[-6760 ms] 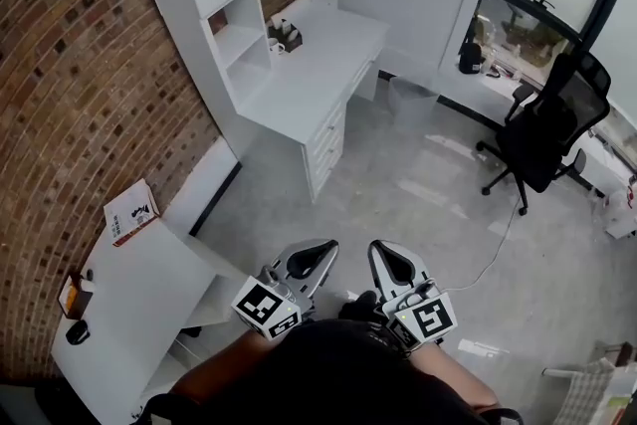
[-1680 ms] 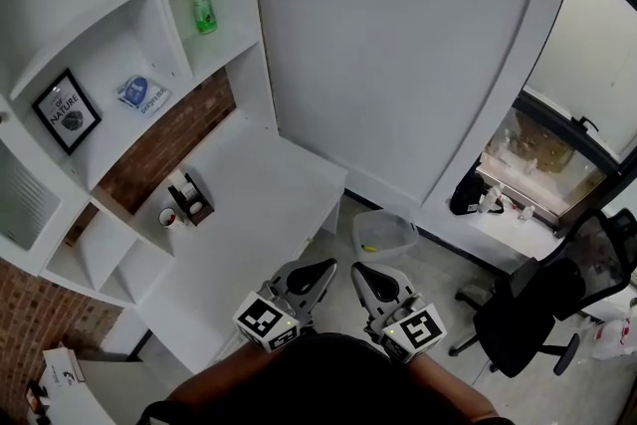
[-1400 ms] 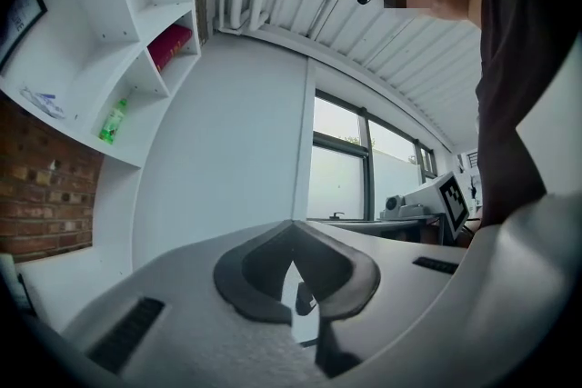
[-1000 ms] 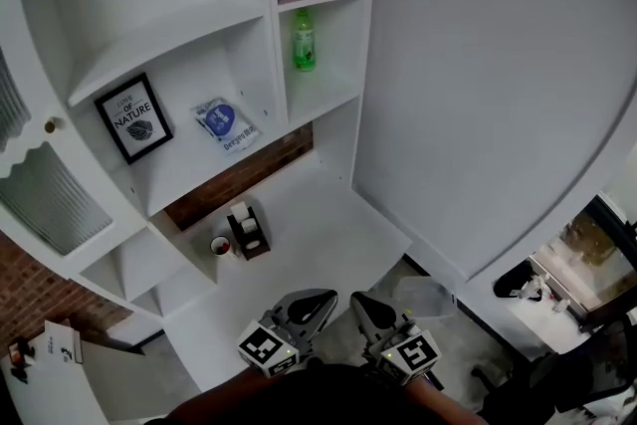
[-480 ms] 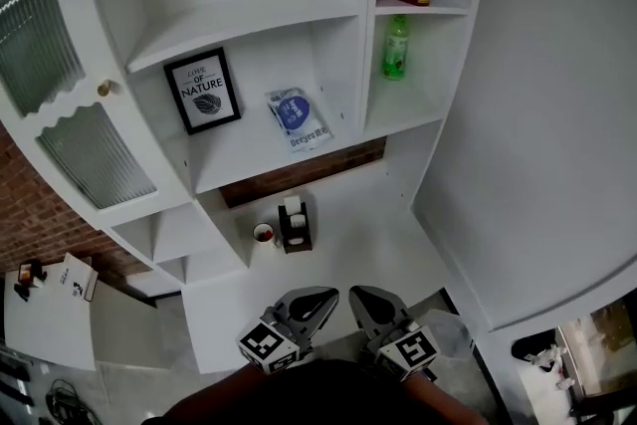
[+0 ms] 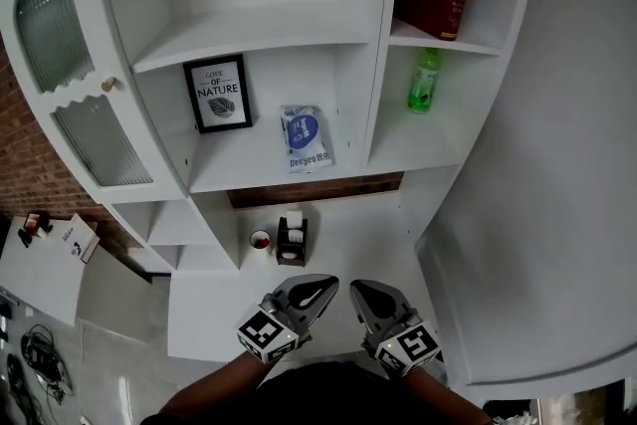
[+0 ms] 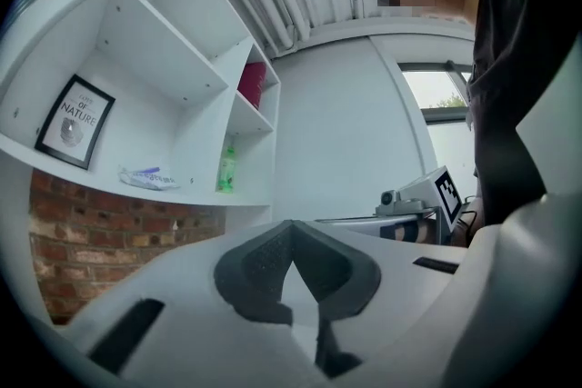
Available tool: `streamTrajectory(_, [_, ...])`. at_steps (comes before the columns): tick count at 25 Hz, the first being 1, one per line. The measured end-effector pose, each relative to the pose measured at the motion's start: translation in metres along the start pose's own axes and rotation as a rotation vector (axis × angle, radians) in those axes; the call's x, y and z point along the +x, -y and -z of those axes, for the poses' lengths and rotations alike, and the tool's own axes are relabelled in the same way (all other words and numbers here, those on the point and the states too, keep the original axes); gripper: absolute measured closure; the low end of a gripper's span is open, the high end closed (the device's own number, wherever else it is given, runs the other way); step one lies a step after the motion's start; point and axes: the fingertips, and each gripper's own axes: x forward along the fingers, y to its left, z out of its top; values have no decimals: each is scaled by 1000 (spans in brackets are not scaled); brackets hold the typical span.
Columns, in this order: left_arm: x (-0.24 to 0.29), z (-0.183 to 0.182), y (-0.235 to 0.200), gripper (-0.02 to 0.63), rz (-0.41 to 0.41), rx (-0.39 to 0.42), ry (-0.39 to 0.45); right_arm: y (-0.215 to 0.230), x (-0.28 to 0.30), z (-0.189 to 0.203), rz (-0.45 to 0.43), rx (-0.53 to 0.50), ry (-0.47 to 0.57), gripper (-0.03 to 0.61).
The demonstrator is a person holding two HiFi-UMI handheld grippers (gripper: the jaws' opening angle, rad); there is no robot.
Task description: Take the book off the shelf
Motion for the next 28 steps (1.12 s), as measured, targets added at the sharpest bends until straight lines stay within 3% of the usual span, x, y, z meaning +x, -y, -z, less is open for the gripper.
streamTrajectory(6, [54, -36, -5, 607, -24, 139, 24, 44, -11, -34, -78, -59, 53, 561])
streamTrajectory(13, [102, -97, 1, 607, -30, 205, 57, 84, -12, -93, -125, -191, 104, 560])
streamTrajectory(19, [135, -152, 9, 607, 27, 366, 84, 105, -9, -153, -156, -269, 165, 560])
streamTrajectory(22, [149, -170, 11, 607, 55, 382, 62, 113, -8, -181, -155, -310, 188, 558])
streamTrajectory(25, [162, -184, 12, 607, 98, 475, 56, 119, -8, -211, -144, -360, 214, 557])
streamTrajectory(28, [173, -206, 11, 607, 109, 521, 64, 125, -7, -243, -126, -402, 254, 553])
